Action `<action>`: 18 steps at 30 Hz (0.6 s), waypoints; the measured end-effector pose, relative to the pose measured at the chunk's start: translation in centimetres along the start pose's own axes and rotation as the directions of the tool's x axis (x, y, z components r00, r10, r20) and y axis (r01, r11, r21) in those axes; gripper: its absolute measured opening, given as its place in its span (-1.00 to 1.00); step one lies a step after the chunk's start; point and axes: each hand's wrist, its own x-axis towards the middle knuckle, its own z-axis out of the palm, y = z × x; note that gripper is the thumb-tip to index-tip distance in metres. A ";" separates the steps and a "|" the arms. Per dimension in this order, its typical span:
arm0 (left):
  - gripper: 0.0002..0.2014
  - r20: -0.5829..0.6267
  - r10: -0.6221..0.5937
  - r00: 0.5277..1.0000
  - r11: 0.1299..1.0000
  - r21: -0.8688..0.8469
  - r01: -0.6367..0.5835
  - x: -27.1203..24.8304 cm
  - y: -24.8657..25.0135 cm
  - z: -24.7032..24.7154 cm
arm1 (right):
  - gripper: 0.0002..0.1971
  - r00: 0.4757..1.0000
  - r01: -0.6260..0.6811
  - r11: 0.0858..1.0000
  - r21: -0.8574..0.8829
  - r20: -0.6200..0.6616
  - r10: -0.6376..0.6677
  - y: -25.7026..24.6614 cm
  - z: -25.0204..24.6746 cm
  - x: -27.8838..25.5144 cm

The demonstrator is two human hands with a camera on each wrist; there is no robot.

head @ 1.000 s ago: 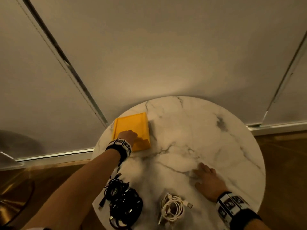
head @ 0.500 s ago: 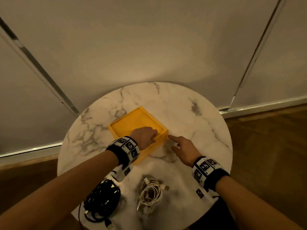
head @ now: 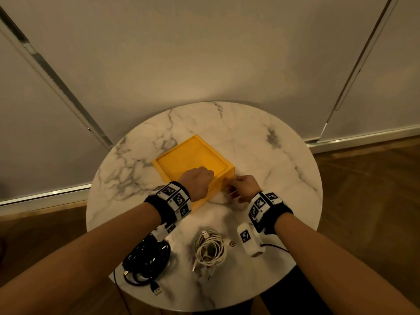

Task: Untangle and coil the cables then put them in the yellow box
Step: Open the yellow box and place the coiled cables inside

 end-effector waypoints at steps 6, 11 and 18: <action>-0.78 -0.094 0.007 0.996 0.988 0.152 0.007 0.1 0.7 0.6 | -0.73 1.000 0.009 0.999 0.036 0.000 -0.009 -0.3 1.4 0.0; -0.72 -0.090 0.056 0.994 0.998 0.036 -0.053 0.1 -0.3 0.9 | -0.71 1.000 -0.006 0.987 0.163 0.004 0.006 0.3 2.0 -0.1; -0.80 -0.089 0.081 0.993 0.979 -0.181 -0.096 0.0 -2.2 0.4 | -0.63 0.999 -0.051 0.964 0.263 0.008 0.051 1.5 2.9 0.5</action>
